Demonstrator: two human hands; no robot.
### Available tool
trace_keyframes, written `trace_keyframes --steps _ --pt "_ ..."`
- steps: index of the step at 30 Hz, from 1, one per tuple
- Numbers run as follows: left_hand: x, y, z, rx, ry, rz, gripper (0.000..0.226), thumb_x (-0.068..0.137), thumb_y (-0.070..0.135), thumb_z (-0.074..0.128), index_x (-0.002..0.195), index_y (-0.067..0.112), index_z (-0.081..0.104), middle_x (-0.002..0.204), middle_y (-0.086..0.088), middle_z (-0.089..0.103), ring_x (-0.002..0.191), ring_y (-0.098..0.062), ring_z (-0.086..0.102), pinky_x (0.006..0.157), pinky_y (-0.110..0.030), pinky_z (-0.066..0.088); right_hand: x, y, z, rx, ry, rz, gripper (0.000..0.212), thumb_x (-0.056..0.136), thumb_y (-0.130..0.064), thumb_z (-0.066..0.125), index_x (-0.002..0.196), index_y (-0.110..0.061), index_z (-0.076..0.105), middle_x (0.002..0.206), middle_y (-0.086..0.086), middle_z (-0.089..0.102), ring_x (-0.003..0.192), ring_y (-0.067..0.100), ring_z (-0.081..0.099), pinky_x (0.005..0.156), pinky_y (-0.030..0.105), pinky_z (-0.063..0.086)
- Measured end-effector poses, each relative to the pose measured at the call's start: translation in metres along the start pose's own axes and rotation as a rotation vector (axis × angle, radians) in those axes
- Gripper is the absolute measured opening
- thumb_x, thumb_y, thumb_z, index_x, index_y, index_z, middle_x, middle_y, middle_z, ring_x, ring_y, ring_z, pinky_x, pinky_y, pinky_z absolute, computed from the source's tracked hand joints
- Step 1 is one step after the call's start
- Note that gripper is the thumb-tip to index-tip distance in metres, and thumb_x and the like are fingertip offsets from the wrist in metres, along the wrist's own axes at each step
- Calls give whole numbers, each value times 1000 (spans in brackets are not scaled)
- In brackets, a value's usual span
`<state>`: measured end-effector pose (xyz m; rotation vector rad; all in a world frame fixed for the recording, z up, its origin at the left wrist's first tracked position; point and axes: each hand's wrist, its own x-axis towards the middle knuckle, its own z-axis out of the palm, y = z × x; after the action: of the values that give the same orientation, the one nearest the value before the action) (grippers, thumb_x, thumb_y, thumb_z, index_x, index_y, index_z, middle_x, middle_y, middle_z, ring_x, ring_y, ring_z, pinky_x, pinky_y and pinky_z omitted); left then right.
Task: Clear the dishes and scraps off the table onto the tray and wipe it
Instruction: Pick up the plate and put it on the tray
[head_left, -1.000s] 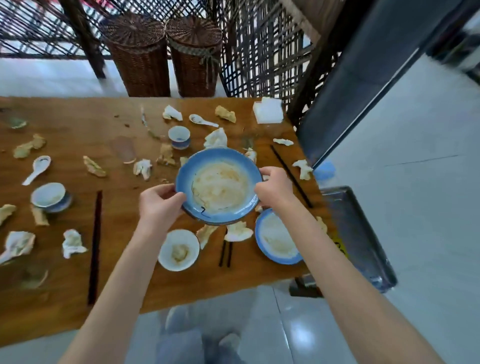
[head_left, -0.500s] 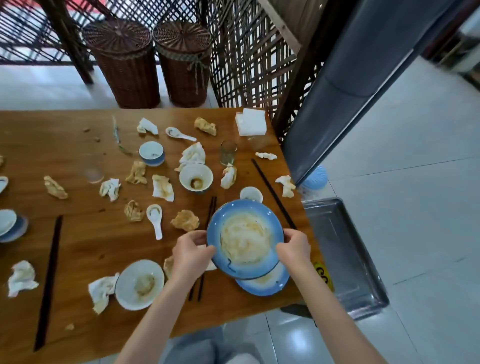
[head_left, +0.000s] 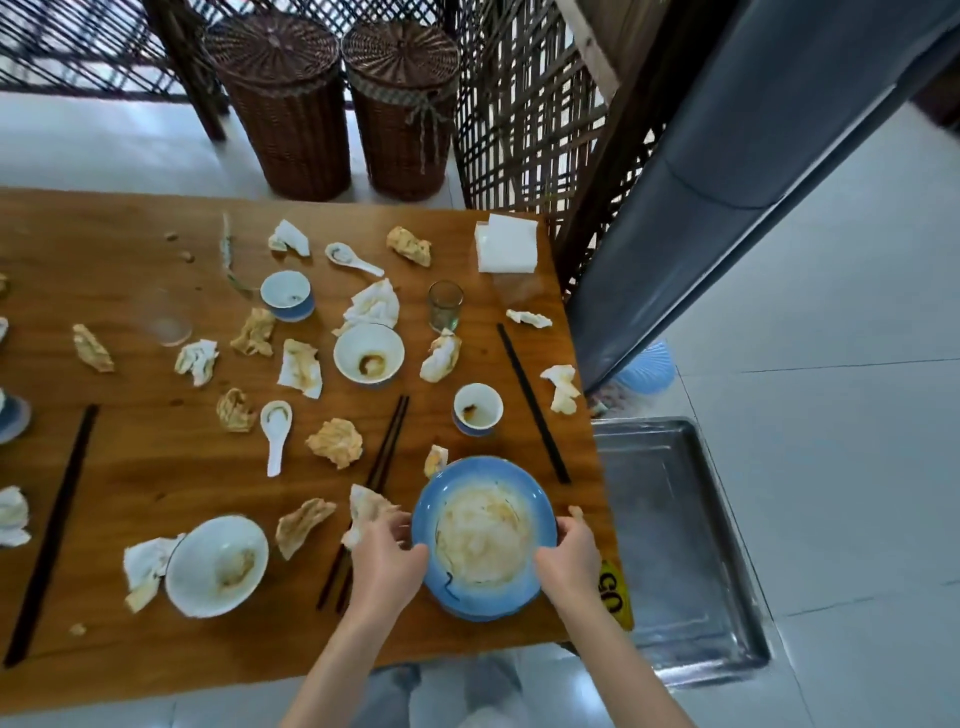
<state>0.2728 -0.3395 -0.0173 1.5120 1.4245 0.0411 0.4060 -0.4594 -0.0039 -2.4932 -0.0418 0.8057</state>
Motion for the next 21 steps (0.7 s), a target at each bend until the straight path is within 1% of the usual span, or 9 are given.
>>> trace_keyframes --steps 3,6,7,8,10,12,15,17,21 --pt "-10 -1 9 18 63 -42 44 77 6 66 120 12 59 109 -2 63 91 -11 54 68 -17 46 7 5 -2 -10 -21 -20 32 86 -4 62 117 -11 57 130 7 52 116 21 52 79 23 48" --pt "-16 -2 16 1 99 -78 49 77 2 64 124 12 57 118 -4 61 107 -18 55 87 -31 50 11 10 -1 -30 -54 -38 33 86 0 59 117 -11 57 132 7 49 117 21 50 74 19 44" --pt "-17 -3 18 -6 109 -86 49 77 2 64 124 12 57 117 -4 62 108 -19 56 88 -32 50 11 11 0 -24 -64 -46 33 86 1 58 117 -11 57 132 7 48 117 20 48 71 18 41" --pt "-18 -3 19 -13 121 -94 47 77 2 64 123 11 58 114 -3 62 105 -18 56 85 -31 51 13 12 1 -16 -71 -58 33 86 0 58 117 -11 57 132 7 47 117 19 47 70 17 41" --pt "-18 -3 21 -25 138 -109 43 78 2 64 119 10 59 106 -1 62 97 -15 56 75 -25 50 13 11 2 -14 -77 -77 35 86 -2 59 120 -11 56 132 7 46 120 20 45 76 21 46" --pt "-19 -3 23 -35 150 -107 40 78 2 64 118 10 59 99 2 60 90 -11 54 64 -17 47 16 13 1 1 -87 -87 36 86 -2 60 120 -11 55 122 5 49 115 18 46 80 25 49" --pt "-19 -3 27 -29 155 -114 41 79 3 66 119 9 58 107 -4 62 91 -10 52 70 -21 48 18 16 2 32 -90 -87 33 85 -3 62 117 -11 56 95 -9 43 91 7 45 66 18 48" --pt "-17 -2 29 -20 162 -111 40 80 4 66 119 9 58 108 -4 62 91 -10 52 70 -21 47 20 18 2 52 -97 -82 29 85 -5 62 113 -12 57 84 -13 43 83 7 48 57 13 46" --pt "-14 -5 30 -8 160 -109 42 79 4 67 119 10 58 108 -3 62 91 -9 52 68 -20 47 22 20 3 66 -107 -73 27 85 -7 63 110 -15 57 88 -9 48 83 7 50 56 12 45"
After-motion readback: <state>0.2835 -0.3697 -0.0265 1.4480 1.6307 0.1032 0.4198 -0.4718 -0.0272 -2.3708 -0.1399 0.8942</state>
